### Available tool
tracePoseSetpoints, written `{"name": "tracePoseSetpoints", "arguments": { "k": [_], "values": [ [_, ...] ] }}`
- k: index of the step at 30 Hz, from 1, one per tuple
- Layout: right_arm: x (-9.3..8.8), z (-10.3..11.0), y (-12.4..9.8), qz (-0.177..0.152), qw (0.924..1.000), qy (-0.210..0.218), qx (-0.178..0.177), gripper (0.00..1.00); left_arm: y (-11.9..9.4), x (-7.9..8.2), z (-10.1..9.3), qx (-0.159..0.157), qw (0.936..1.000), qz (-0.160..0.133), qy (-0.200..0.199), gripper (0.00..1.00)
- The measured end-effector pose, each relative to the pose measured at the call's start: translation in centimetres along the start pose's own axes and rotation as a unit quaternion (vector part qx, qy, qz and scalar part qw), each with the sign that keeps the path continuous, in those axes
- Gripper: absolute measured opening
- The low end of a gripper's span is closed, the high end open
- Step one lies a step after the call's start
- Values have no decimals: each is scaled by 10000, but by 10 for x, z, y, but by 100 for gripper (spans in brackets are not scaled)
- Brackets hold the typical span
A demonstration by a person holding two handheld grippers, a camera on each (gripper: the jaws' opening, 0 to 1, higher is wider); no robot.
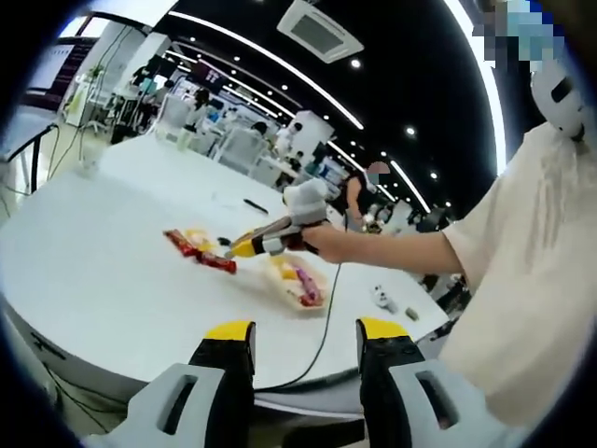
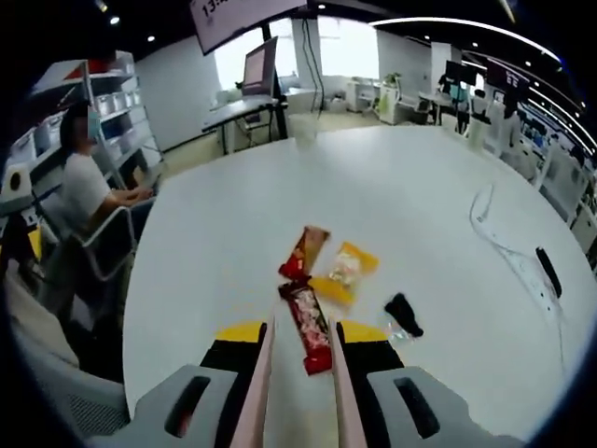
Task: Place the target food into the container with the food tongs after gripping and lifting it, then release it inside without dropping or visibly crushing the food.
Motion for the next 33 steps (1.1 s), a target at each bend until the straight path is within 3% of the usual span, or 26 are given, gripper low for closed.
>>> {"name": "tracePoseSetpoints", "arguments": {
  "k": [14, 33],
  "values": [
    [-5, -6, 16, 254, 9996, -88, 8, 29, -5, -7, 7, 91, 9998, 5, -181, 42],
    [-9, -12, 20, 356, 9994, 13, 39, 29, -6, -14, 9, 90, 9997, 116, -202, 42]
  ]
}}
Point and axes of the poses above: the point that each gripper's makers call its tool centre point, and the gripper's own axes: y roughly forward along the fingers, z roughly to its left, x roughly out of its top, the point moved 4 cm from there along -y, roughly backward along the fingers, and after that the axes turned 11 degrees about x, right-handed, at the moved point
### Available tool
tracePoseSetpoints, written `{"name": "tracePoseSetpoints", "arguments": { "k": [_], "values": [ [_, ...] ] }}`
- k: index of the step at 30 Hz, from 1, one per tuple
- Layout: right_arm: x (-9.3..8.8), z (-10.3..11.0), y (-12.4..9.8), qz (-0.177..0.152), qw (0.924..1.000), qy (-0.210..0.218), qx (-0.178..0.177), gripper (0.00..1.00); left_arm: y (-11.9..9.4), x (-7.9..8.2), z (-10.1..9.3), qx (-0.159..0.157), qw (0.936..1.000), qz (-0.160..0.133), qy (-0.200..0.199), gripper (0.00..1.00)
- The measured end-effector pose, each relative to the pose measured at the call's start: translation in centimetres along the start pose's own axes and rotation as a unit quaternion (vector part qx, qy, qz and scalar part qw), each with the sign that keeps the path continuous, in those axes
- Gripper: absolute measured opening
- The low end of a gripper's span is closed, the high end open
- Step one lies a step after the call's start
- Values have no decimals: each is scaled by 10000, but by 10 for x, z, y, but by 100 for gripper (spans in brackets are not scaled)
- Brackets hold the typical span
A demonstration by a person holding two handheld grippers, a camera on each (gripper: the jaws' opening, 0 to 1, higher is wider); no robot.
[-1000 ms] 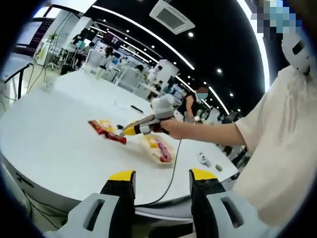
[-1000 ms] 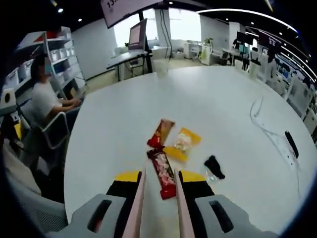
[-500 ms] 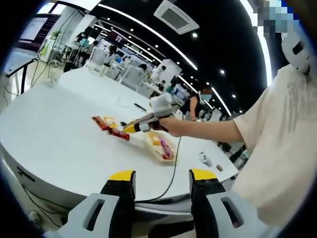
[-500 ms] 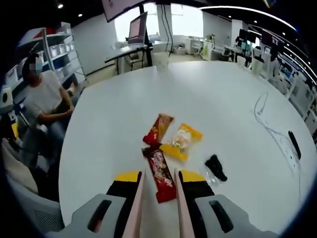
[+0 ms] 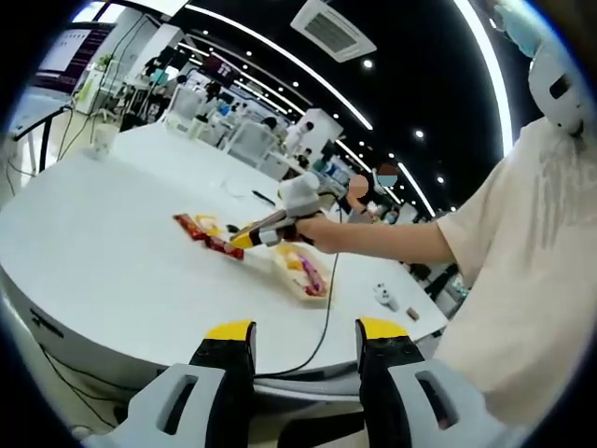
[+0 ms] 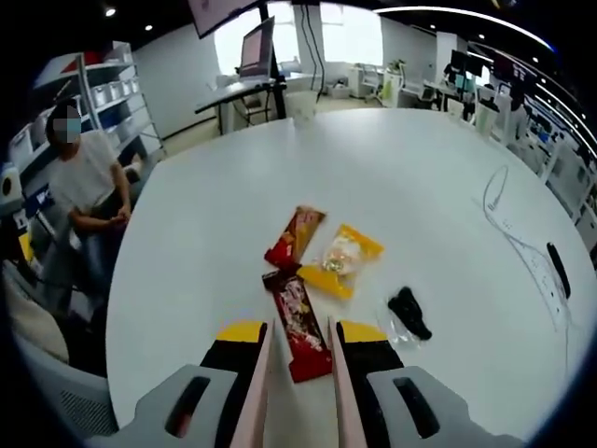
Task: Place the target food into the container with the food tongs after gripping and lifting it, then release it inside without dropping or visibly crushing the food.
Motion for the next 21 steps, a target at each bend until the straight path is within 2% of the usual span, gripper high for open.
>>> {"name": "tracePoseSetpoints", "arguments": {
  "k": [14, 17, 21],
  "values": [
    [3, 0, 13, 100, 9999, -48, 40, 28, -4, -3, 3, 55, 10000, 0, -40, 42],
    [3, -2, 13, 28, 10000, 55, 11, 28, -5, -3, 3, 71, 10000, -14, -54, 42],
    [1, 0, 14, 201, 9998, -74, -12, 28, -8, -2, 4, 80, 10000, -37, -39, 42]
  ]
}}
Point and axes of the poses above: the point that each gripper's makers call its tool centre point, and the gripper's own axes: y roughly forward along the fingers, z roughly to its left, x roughly out of its top, the point moved 4 cm from there along -y, roughly backward along the fingers, and after that the axes turned 11 degrees about x, right-handed, at the moved point
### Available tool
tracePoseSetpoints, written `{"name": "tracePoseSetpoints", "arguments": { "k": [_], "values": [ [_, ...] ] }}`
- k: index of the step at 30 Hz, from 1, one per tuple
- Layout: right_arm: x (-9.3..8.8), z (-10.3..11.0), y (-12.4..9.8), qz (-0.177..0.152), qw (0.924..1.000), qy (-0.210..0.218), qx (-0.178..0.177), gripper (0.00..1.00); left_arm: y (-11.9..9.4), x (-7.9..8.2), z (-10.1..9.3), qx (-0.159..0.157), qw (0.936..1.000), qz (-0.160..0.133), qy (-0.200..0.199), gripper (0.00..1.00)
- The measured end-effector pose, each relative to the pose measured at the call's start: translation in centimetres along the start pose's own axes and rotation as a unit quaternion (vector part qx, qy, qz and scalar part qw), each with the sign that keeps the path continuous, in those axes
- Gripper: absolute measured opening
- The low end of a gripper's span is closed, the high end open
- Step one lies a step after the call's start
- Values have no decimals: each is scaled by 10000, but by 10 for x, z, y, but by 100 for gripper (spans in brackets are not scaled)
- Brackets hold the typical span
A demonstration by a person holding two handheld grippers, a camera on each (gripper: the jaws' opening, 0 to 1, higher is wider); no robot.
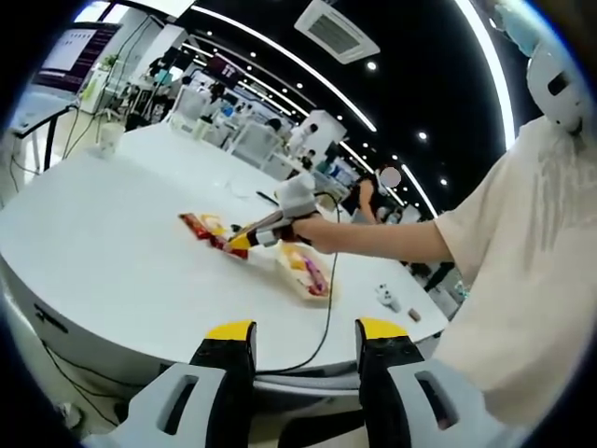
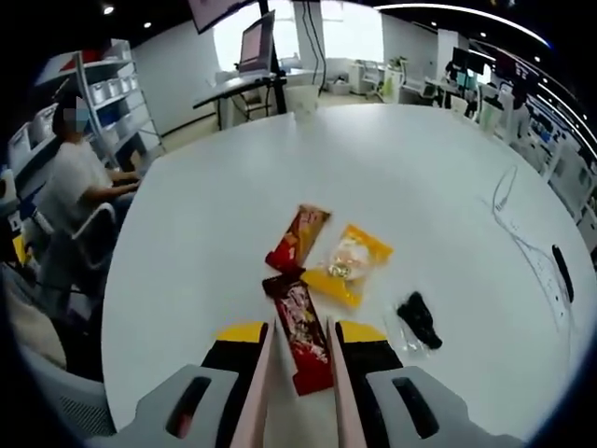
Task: Place the target food into the container with the food tongs after gripping and lifting it, then release it inside without dropping or visibly crushing the food.
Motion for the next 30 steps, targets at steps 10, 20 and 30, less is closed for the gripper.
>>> {"name": "tracePoseSetpoints", "arguments": {
  "k": [10, 20, 30],
  "values": [
    [-1, 1, 2, 59, 10000, 1, -49, 26, -2, -2, 1, 18, 10000, -23, -29, 42],
    [-4, 7, 2, 86, 9994, -125, -323, 23, -8, -3, 1, 77, 9999, -82, -37, 42],
    [6, 15, -2, -41, 9995, -128, -291, 22, -14, 1, -1, 156, 9997, -152, 79, 43]
  ]
}}
Point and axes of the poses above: the point that each gripper's makers call its tool centre point, and the gripper's own axes: y roughly forward along the fingers, z roughly to its left, x roughly out of its top, the point moved 4 cm from there along -y, roughly backward along the fingers, and after that the axes turned 11 degrees about x, right-handed, at the moved point
